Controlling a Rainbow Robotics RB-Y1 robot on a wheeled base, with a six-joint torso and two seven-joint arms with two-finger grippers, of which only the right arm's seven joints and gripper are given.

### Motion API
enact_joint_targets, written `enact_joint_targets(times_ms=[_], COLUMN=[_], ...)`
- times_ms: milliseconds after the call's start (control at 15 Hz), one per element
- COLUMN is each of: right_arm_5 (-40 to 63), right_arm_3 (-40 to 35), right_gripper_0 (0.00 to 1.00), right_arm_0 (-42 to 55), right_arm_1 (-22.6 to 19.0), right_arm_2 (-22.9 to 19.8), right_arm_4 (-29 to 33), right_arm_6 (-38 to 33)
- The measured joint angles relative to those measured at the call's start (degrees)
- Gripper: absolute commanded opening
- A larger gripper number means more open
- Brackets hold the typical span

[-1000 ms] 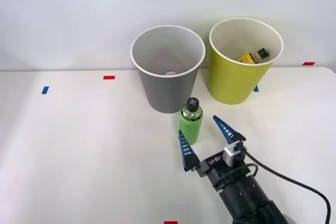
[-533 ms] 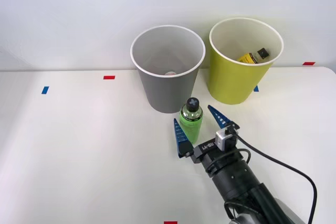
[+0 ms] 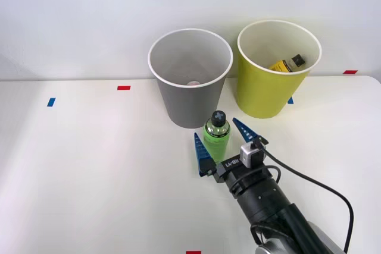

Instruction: Put cans in the gray bin, plastic bottles in the light green bin

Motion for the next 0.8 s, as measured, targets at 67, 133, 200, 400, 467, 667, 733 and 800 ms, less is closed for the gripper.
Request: enact_joint_targets(times_ms=[67, 133, 200, 400, 467, 667, 733, 800], right_arm_5=[0.37, 0.7, 0.9, 1.34, 1.51, 2.03, 2.06, 2.07], right_arm_3=[0.0, 0.0, 0.0, 0.02, 0.0, 0.0, -0.01, -0.01], right_gripper_0=[1.0, 1.0, 1.0, 0.92, 0.67, 0.17, 0.14, 0.14], right_arm_0=[-0.04, -0.06, -0.07, -0.09, -0.14, -0.05, -0.02, 0.01], right_arm_1=[0.08, 0.16, 0.28, 0.64, 0.83, 1.17, 1.17, 1.19], right_arm_2=[-0.03, -0.09, -0.15, -0.2, -0.34, -0.75, -0.78, -0.79], right_arm_4=[0.08, 0.2, 0.52, 1.6, 2.05, 2.9, 2.89, 2.85], right_arm_6=[0.15, 0.34, 0.5, 0.64, 0.7, 0.78, 0.83, 0.85])
